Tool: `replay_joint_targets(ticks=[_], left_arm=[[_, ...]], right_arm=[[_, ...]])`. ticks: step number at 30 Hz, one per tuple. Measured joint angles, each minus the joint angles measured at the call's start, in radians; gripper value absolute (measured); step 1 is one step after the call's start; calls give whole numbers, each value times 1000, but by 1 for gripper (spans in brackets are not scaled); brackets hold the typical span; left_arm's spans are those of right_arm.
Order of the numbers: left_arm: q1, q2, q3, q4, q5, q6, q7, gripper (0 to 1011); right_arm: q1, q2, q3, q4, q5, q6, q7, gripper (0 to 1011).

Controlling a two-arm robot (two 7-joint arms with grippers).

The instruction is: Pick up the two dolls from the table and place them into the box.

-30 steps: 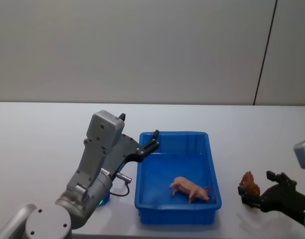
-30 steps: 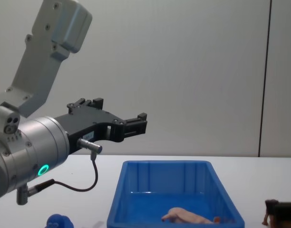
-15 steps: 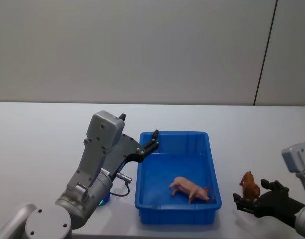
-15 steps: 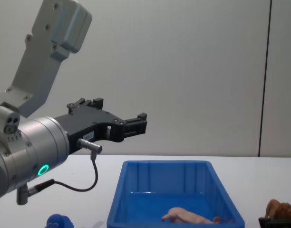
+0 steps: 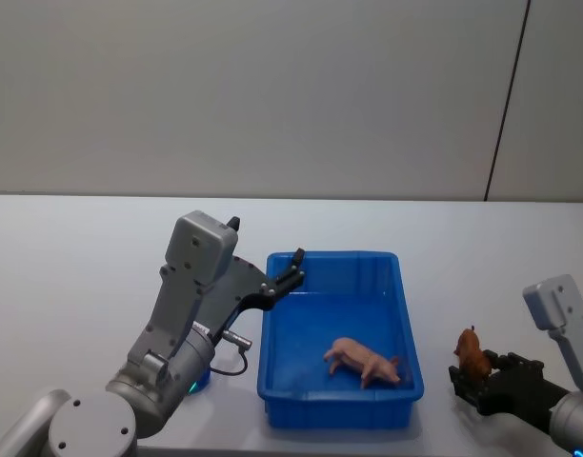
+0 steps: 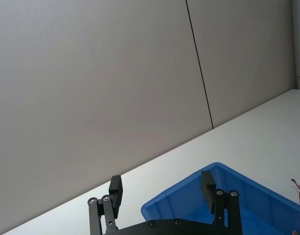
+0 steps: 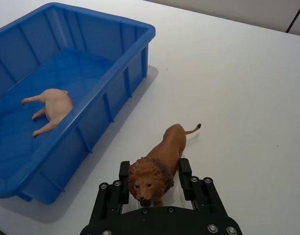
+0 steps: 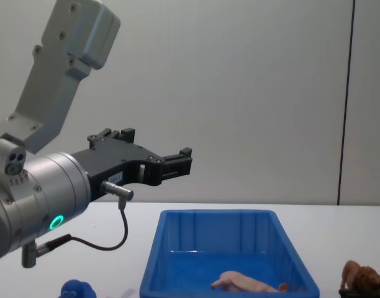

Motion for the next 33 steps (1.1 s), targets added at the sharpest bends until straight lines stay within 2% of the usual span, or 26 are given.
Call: replay_joint_targets(ticks=[4, 8, 23, 33], left_arm=[[0, 0, 0, 0, 0, 0, 0, 1003], [0, 0, 0, 0, 0, 0, 0, 1003], [0, 0, 0, 0, 0, 0, 0, 1003], [0, 0, 0, 0, 0, 0, 0, 1003]], right_arm=[[1, -4, -2, 1, -3, -1, -9, 512], [1, -7, -3, -4, -8, -14, -22, 438], [6, -20, -6, -65, -33, -102, -55, 438], [64, -60, -19, -95, -61, -133, -24, 438]])
